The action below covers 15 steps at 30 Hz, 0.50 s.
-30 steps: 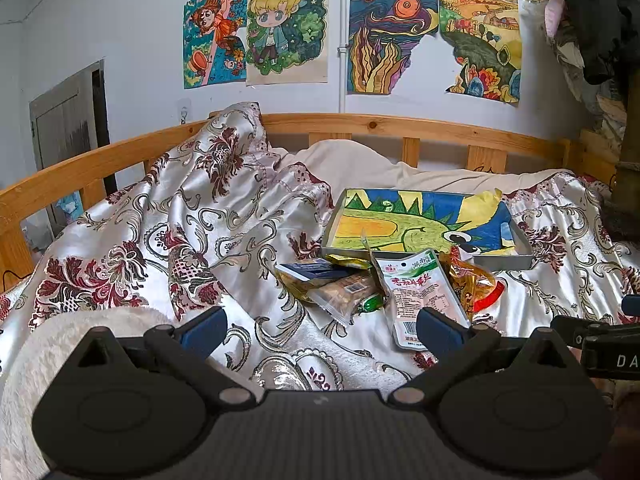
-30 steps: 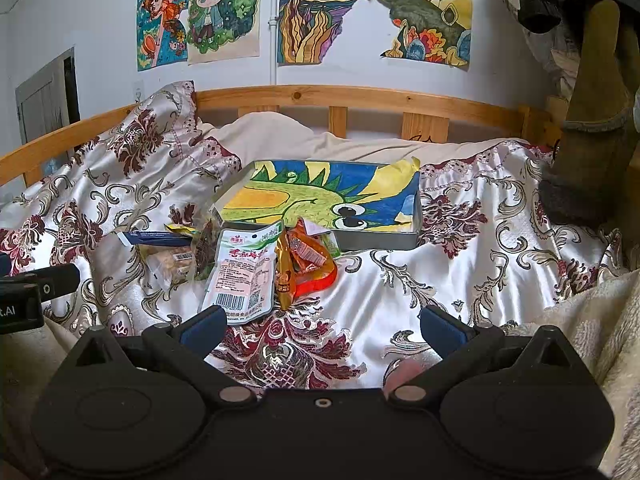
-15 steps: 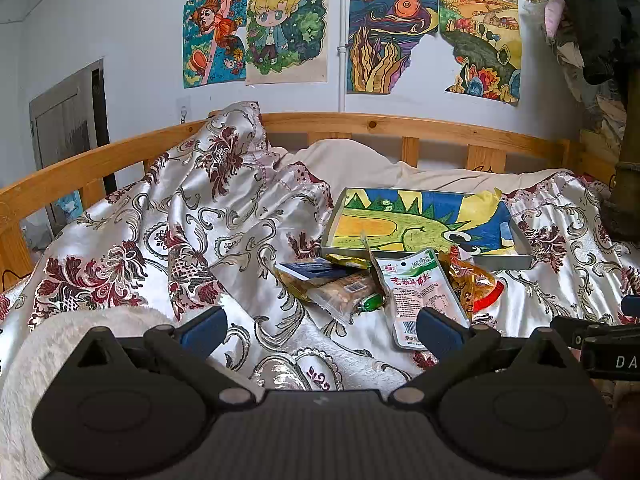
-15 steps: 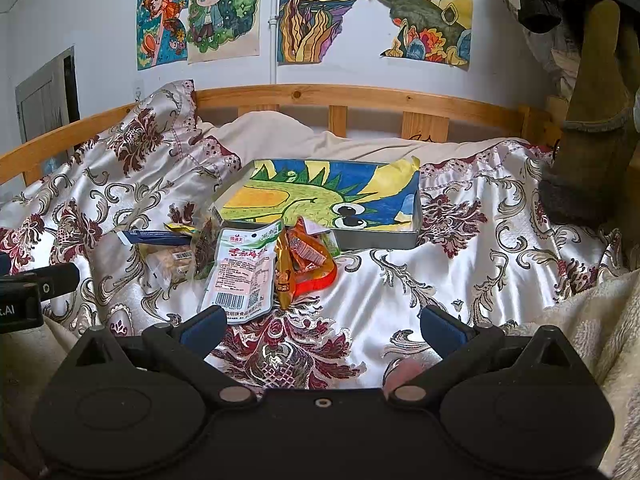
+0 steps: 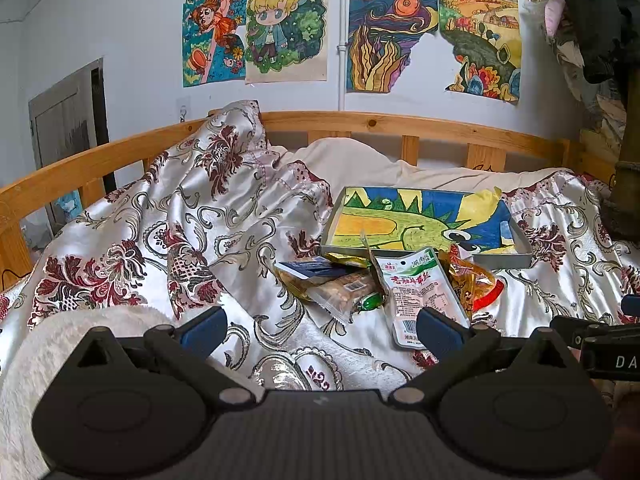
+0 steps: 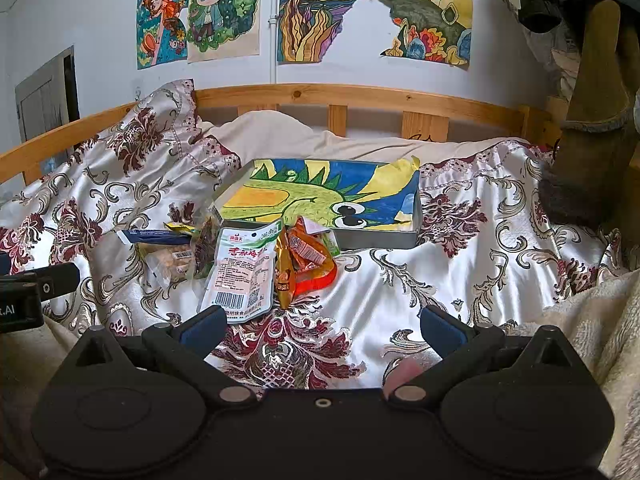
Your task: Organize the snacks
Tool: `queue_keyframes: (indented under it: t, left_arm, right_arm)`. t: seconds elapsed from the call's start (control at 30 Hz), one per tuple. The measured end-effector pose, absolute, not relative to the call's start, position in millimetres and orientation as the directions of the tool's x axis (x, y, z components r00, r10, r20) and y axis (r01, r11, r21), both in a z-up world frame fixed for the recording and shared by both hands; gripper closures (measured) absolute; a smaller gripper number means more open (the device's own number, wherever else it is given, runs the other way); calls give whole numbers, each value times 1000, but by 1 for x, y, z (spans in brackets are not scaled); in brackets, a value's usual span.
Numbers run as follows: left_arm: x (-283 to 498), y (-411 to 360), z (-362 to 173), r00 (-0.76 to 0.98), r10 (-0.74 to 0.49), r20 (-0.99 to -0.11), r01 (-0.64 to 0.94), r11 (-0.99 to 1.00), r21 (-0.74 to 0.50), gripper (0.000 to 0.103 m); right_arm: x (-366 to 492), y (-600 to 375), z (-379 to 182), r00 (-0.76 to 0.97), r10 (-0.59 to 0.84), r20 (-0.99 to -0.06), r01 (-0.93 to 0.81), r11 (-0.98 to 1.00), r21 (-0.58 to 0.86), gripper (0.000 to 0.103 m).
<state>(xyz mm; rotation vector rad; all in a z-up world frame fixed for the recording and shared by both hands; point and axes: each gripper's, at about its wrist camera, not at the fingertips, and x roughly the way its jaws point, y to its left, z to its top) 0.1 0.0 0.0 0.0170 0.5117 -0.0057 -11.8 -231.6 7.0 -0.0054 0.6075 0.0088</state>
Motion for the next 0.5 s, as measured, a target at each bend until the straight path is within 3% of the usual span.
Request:
queue_keyframes:
  t: [0.5]
  left_arm:
    - [1, 3, -3, 856, -8, -516, 5, 1000, -7, 0]
  right_arm:
    - [-11, -231, 7, 820, 6, -572, -10, 1000, -4, 1]
